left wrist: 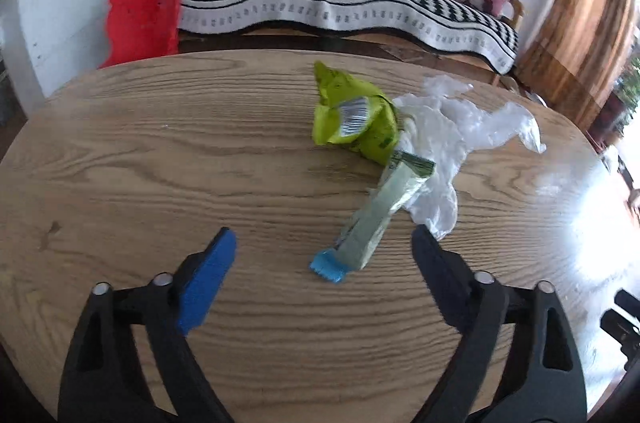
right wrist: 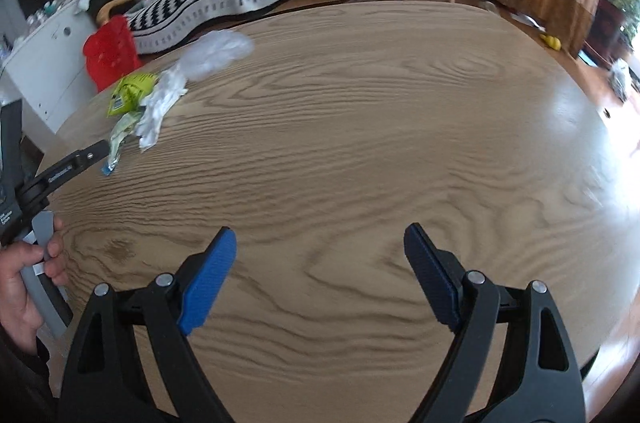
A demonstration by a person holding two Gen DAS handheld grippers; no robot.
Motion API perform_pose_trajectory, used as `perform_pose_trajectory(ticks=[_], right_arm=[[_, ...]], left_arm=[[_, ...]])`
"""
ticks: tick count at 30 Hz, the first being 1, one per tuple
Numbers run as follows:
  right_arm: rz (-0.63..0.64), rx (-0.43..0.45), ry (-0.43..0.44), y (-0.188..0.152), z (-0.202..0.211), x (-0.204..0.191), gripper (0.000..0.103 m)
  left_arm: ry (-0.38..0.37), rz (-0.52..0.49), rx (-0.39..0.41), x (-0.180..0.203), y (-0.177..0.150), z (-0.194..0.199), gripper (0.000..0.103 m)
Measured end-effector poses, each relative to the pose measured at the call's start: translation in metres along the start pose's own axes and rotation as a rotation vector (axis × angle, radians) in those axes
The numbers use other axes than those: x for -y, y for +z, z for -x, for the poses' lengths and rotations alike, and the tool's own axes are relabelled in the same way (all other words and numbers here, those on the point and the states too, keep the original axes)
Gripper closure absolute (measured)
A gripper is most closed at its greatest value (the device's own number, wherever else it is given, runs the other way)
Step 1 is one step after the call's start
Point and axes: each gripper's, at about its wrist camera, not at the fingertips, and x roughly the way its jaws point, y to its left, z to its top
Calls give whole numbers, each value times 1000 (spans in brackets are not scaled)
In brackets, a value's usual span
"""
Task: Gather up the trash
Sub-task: 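Grasp the green tube with left tool while right tool grasps white tissue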
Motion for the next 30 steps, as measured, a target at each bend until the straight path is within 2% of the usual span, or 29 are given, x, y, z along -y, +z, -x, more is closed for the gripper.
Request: perform_pose_trajectory(ticks=[3, 4, 5, 7, 8, 11, 17, 23, 26, 29, 30], right_arm=[[12, -7, 21, 7, -14, -15, 20], [16, -9, 27, 10, -20, -22, 20], [21, -10, 34, 13, -24, -28, 20], [35, -11, 49, 17, -31, -39, 20], [41, -10, 56, 20, -35, -46, 20], [55, -13, 84, 31, -50, -72, 20], [65, -27, 132, 55, -85, -129, 20], [100, -4, 109, 79, -111, -187, 21], [147, 23, 44, 87, -125, -208, 22], [180, 48, -10, 90, -132, -219, 33], [190, 57, -21, 90, -134, -221, 45]], left_arm=[[-15, -34, -10, 9, -3, -10, 34], [-18, -49, -19, 11, -3, -14, 47], [-16, -61, -26, 12, -6, -15, 66], [5, -73, -38, 10, -8, -16, 84], [6, -74, -37, 8, -9, -14, 89], [-15, -55, -38, -5, -12, 0, 90], [1, -13, -38, -42, -22, 29, 90], [43, -8, -44, -72, -36, 40, 90], [61, -16, -53, -82, -41, 39, 90], [65, -14, -58, -90, -43, 39, 90], [64, -12, -58, -91, -42, 38, 90]])
